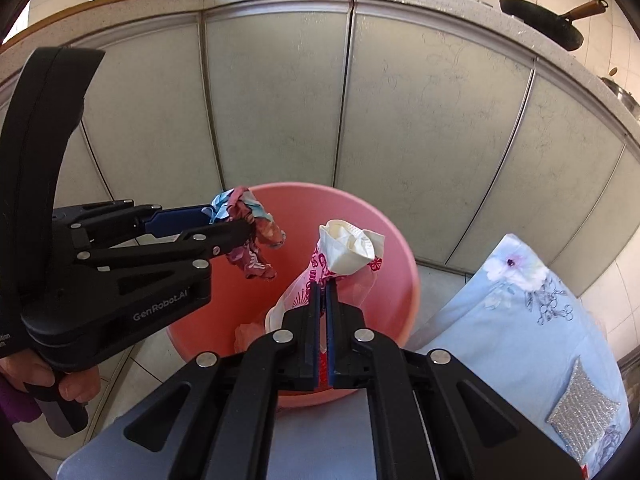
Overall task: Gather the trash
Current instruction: 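Open both grippers to drop the wrapper and packet into the bucket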
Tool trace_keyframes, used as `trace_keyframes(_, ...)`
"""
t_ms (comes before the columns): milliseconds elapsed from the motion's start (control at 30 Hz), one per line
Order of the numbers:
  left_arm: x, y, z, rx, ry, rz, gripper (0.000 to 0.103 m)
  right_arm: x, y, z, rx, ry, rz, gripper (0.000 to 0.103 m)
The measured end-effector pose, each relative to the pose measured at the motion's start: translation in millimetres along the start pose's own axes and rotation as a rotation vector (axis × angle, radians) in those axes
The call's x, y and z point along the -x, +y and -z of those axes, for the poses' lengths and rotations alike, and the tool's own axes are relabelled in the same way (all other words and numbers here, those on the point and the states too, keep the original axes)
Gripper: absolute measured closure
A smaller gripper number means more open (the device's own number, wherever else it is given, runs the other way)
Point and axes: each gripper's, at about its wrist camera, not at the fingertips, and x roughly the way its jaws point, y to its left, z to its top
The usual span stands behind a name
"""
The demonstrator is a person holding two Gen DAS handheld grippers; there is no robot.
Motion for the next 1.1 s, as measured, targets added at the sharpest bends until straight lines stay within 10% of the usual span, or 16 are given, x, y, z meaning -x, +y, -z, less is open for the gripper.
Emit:
trace_keyframes(800, -20.1, 5.9, 3.3, 0.002, 0.061, -0.043, 0.054, -23.6, -11.9, 0.4, -0.068, 0.081, -0.037, 0.100)
trace_keyframes(933, -18.8, 6.1, 2.6, 0.006, 0.055, -0.046, 0.044, -22.7, -16.2, 0.8, -0.088, 0.074, -0.053, 0.072)
trace_keyframes(1100, -16.7, 6.2, 3.0, 0.013, 0.051, -0.046, 0.041, -15.9, -17.6, 1.8, -0.094, 0.063, -0.056, 0.069)
